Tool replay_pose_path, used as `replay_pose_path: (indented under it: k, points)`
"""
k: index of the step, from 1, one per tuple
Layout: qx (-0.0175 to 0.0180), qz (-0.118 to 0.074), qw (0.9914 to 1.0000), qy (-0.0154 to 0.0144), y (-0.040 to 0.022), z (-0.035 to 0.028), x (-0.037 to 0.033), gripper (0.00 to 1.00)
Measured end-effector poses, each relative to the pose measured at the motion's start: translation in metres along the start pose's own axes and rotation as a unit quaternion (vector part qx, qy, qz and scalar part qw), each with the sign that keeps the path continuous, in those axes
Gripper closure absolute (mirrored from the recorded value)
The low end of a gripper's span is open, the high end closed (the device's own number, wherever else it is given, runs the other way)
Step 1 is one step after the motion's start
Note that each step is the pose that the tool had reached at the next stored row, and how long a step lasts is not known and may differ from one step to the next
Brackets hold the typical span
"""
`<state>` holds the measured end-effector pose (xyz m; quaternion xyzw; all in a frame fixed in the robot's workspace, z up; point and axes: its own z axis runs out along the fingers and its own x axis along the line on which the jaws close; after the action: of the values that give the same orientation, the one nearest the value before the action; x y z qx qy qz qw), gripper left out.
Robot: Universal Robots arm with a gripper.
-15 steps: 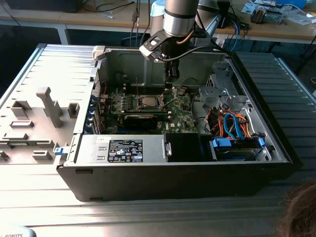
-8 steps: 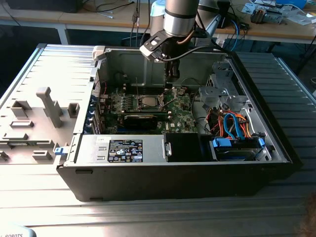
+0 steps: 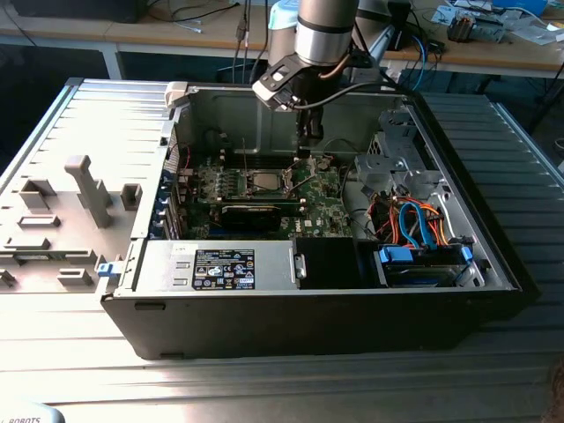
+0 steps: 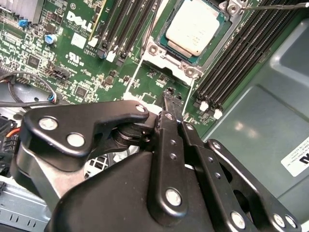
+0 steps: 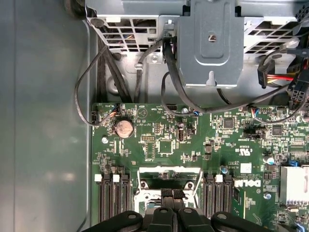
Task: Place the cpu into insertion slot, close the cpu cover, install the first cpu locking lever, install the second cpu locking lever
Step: 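Close the cpu cover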
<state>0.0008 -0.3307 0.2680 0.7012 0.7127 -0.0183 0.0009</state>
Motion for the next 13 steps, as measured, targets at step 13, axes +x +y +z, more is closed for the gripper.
replay_pose_path:
  k: [13]
  points:
    - [0.0005, 0.000, 1.00000, 0.0000, 0.0060, -0.0054, -0.0003, 0.89]
